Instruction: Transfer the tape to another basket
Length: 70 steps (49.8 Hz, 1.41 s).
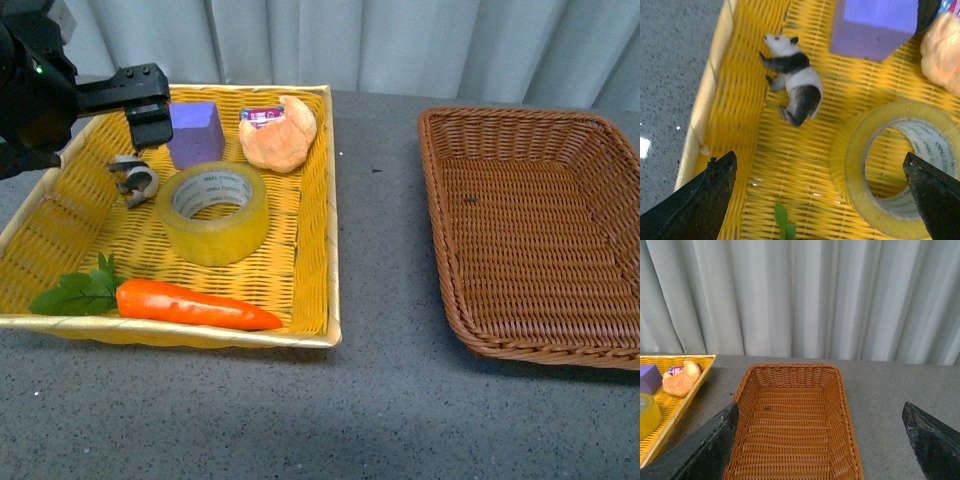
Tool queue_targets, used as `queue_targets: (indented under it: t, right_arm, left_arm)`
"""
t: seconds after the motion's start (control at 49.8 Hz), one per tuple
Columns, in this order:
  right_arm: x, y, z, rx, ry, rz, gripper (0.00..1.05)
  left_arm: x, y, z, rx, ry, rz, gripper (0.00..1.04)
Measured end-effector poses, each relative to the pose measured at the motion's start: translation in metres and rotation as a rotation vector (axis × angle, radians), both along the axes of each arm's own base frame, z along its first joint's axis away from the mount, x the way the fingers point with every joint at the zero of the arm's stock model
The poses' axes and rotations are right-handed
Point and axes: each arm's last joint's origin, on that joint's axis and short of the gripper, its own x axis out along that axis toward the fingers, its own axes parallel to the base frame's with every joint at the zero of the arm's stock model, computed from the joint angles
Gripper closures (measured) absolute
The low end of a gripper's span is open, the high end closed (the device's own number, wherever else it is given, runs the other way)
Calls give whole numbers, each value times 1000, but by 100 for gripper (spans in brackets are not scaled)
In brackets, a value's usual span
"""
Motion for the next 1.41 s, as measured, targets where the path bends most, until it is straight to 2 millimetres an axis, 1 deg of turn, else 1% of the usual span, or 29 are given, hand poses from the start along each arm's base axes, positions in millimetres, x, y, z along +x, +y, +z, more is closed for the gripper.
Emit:
queue_targets:
  t: [0.241,0.402,0.562,0.763,0.864,0.904,0.984,1.024,1.105,1.145,1.165,1.205,1.306,1.346,1.406]
  right_arm:
    - [0,0,0,0,0,0,9]
    - [0,0,0,0,0,0,9]
    - [0,0,0,0,0,0,9]
    - [0,0,0,0,0,0,9]
    - [0,0,0,0,0,0,9]
    - [0,0,0,0,0,0,9]
    - [0,0,0,0,0,0,9]
    - [0,0,0,0,0,0,9]
    - [0,0,0,0,0,0,9]
    - [0,0,0,0,0,0,9]
    - [0,0,0,0,0,0,9]
    - [0,0,0,0,0,0,9]
    - [0,0,0,0,0,0,9]
    - [0,0,0,0,0,0,9]
    - [0,0,0,0,0,0,9]
  left_arm:
    - [2,-12,-10,-27,75,-53,6]
    - [3,-20,-21,-19,126,-74,6]
    - [7,-22,-34,-28,161,-57,6]
    - [15,-22,-35,-20,168,-34,6]
    - [18,-22,-39,-13,183,-21,7]
    - [18,-22,-40,-7,188,-17,12]
    - [18,-22,-44,-1,205,-15,24]
    - [18,-22,-46,0,210,-11,33]
    - [20,-22,-46,-1,211,-11,43]
    - [21,-23,-46,-2,210,-11,51]
    - [21,-23,-46,-2,209,-11,52]
    - [22,-23,-46,-6,208,-6,59]
    - [23,-23,-44,-23,205,13,82]
    - [23,-23,-44,-31,203,17,88]
    - [23,-23,-44,-34,203,19,89]
